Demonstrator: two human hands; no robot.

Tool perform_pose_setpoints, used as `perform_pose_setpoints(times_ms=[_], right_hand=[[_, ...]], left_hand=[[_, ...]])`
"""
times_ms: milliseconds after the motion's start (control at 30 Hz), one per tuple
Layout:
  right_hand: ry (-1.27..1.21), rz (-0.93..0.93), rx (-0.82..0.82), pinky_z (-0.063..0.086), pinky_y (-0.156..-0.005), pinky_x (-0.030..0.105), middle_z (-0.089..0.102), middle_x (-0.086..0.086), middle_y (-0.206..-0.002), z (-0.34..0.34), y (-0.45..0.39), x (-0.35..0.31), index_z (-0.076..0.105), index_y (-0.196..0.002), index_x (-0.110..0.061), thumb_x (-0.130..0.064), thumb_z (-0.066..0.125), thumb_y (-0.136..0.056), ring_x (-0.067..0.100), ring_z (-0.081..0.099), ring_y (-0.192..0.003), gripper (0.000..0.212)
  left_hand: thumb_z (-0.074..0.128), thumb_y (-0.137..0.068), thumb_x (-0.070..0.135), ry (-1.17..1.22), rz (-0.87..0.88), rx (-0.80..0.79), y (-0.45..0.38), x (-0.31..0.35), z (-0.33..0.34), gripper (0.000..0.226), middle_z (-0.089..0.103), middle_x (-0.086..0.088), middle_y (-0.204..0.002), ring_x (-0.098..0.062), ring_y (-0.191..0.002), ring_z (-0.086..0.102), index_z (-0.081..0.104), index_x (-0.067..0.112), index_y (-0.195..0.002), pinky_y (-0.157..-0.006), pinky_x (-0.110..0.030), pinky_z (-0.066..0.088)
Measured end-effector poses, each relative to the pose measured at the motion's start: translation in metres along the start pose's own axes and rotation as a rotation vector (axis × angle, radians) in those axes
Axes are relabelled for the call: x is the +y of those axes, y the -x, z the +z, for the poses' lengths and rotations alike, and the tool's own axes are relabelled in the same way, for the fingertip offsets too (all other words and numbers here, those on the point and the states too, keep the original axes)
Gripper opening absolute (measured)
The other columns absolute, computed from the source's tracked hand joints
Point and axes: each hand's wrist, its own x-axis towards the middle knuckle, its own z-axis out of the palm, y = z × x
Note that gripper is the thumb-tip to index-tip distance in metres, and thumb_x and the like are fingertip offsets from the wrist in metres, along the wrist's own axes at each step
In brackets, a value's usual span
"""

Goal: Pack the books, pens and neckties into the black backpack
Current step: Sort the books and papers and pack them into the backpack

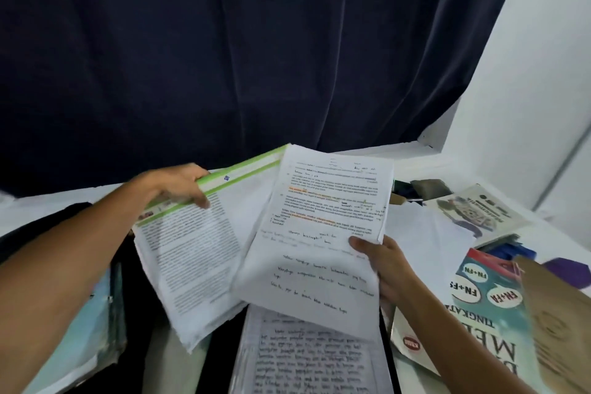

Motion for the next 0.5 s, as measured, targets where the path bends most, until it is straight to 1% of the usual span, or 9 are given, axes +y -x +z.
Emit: perform_pose_setpoints(times_ms=[67,167,200,267,300,333,367,400,500], right_hand=[[-0.043,-0.017,-0.017,0.061,-0.069,0.042,0.073,0.014,-0.109,-0.007,0.006,-0.01,0.065,-0.114,-0.005,0.006,0.059,-0.089,0.034,0.071,-0.095,0.028],[-0.079,-0.053,-0.038,0.06,-0.072,0.046,0.071,0.015,-0.113,-0.017,0.01,-0.026,0.066,-0.113,-0.007,0.0,0.064,-0.086,0.036,0.07,-0.098,0.028],[-0.075,-0.068,-0.041,0.06,-0.075,0.048,0.071,0.015,-0.114,-0.019,0.013,-0.033,0.066,-0.114,-0.008,-0.006,0.073,-0.079,0.036,0.069,-0.1,0.036],[-0.071,-0.108,-0.058,0.058,-0.078,0.051,0.07,0.014,-0.116,-0.023,0.017,-0.049,0.066,-0.116,-0.009,-0.022,0.091,-0.056,0.037,0.068,-0.103,0.066],[-0.077,-0.134,-0.068,0.058,-0.078,0.051,0.07,0.014,-0.118,-0.027,0.019,-0.057,0.065,-0.118,-0.009,-0.022,0.09,-0.057,0.037,0.067,-0.105,0.067],[-0.088,-0.161,-0.08,0.058,-0.079,0.051,0.068,0.015,-0.12,-0.03,0.021,-0.066,0.063,-0.121,-0.008,-0.015,0.083,-0.067,0.038,0.066,-0.107,0.058],[-0.1,-0.174,-0.09,0.058,-0.079,0.051,0.067,0.015,-0.123,-0.036,0.022,-0.075,0.061,-0.126,-0.007,-0.007,0.072,-0.077,0.038,0.065,-0.109,0.05],[-0.11,-0.183,-0.105,0.058,-0.08,0.051,0.066,0.016,-0.125,-0.042,0.023,-0.082,0.058,-0.129,-0.006,-0.004,0.067,-0.08,0.038,0.064,-0.11,0.05],[-0.109,-0.19,-0.111,0.058,-0.08,0.053,0.063,0.017,-0.128,-0.062,0.028,-0.099,0.059,-0.129,-0.007,-0.01,0.077,-0.068,0.038,0.064,-0.111,0.064]], left_hand=[[0.079,-0.076,0.004,0.19,0.048,0.073,0.023,0.01,-0.012,0.026,0.076,-0.006,-0.091,-0.025,-0.082,0.073,0.067,0.012,-0.098,-0.073,-0.037,0.059],[0.072,-0.077,-0.009,0.518,0.099,0.195,0.049,0.016,-0.024,0.027,0.074,-0.012,-0.093,-0.024,-0.075,0.072,0.066,0.008,-0.097,-0.062,-0.033,0.061],[0.07,-0.077,-0.011,0.635,0.111,0.221,0.056,0.018,-0.023,0.029,0.073,-0.012,-0.095,-0.023,-0.073,0.072,0.066,0.008,-0.098,-0.062,-0.033,0.061],[0.068,-0.076,-0.011,0.827,0.112,0.256,0.068,0.022,-0.017,0.03,0.074,-0.011,-0.093,-0.021,-0.07,0.073,0.066,0.007,-0.099,-0.059,-0.033,0.061],[0.067,-0.077,-0.011,0.903,0.11,0.255,0.073,0.025,-0.009,0.028,0.074,-0.01,-0.089,-0.02,-0.069,0.073,0.066,0.006,-0.1,-0.057,-0.033,0.06],[0.065,-0.079,-0.01,0.975,0.106,0.232,0.079,0.029,0.002,0.027,0.075,-0.011,-0.087,-0.02,-0.069,0.073,0.066,0.005,-0.101,-0.056,-0.033,0.06],[0.065,-0.08,-0.009,1.033,0.103,0.195,0.085,0.033,0.016,0.027,0.075,-0.012,-0.089,-0.022,-0.072,0.074,0.066,0.005,-0.103,-0.058,-0.034,0.06],[0.066,-0.078,-0.007,1.08,0.099,0.152,0.09,0.038,0.032,0.029,0.075,-0.013,-0.093,-0.024,-0.075,0.073,0.066,0.004,-0.105,-0.061,-0.035,0.059],[0.078,-0.061,0.001,1.167,0.054,0.024,0.102,0.047,0.09,0.038,0.075,-0.016,-0.089,-0.028,-0.072,0.073,0.07,0.002,-0.098,-0.06,-0.035,0.059]])
